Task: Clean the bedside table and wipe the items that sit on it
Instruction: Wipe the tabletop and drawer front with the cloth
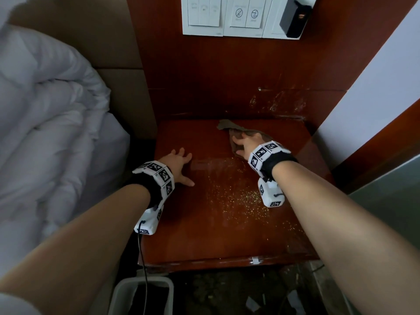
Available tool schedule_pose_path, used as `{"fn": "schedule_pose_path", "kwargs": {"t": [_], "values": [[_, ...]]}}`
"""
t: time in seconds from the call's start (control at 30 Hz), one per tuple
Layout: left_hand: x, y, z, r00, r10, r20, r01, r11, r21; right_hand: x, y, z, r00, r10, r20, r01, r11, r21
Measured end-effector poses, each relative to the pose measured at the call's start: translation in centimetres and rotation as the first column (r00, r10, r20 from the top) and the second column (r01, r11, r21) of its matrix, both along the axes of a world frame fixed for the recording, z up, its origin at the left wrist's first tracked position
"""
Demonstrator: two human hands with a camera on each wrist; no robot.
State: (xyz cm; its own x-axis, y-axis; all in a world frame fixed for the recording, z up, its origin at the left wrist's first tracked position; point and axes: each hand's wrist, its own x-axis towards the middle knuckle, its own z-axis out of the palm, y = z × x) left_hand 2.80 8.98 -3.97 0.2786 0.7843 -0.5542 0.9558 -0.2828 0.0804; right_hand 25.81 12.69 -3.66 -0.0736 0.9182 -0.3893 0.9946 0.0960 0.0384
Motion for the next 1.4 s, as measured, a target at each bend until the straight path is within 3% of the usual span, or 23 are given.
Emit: {"fn": "schedule_pose_path", "kwargs": {"t": [0.23,0.53,1.1,1.4], "values": [[0.1,0.0,0.1,1.000,0.006,-0.017,-0.006,1.000,-0.006,-2.3,-2.8,-0.5,0.989,0.103,-0.103,-0.101,0.994,0.028],[0.1,-0.3,0.3,0.999,0.032,-0.009,-0.032,0.999,-0.008,-3.1,-7.9,-0.1,0.961,0.265,-0.081,-0.267,0.964,-0.009],[-0.4,-0.2,-0.9,0.995,0.055,0.079,-0.055,0.998,-0.009,-5.2,-0.7,-0.3,0.998,0.060,0.007,-0.059,0.995,-0.074],[-0.4,-0.3,-1.1,0.991,0.076,0.108,-0.076,0.997,-0.002,-6.3,-1.7,-0.1,0.990,0.142,0.005,-0.140,0.984,-0.113]]}}
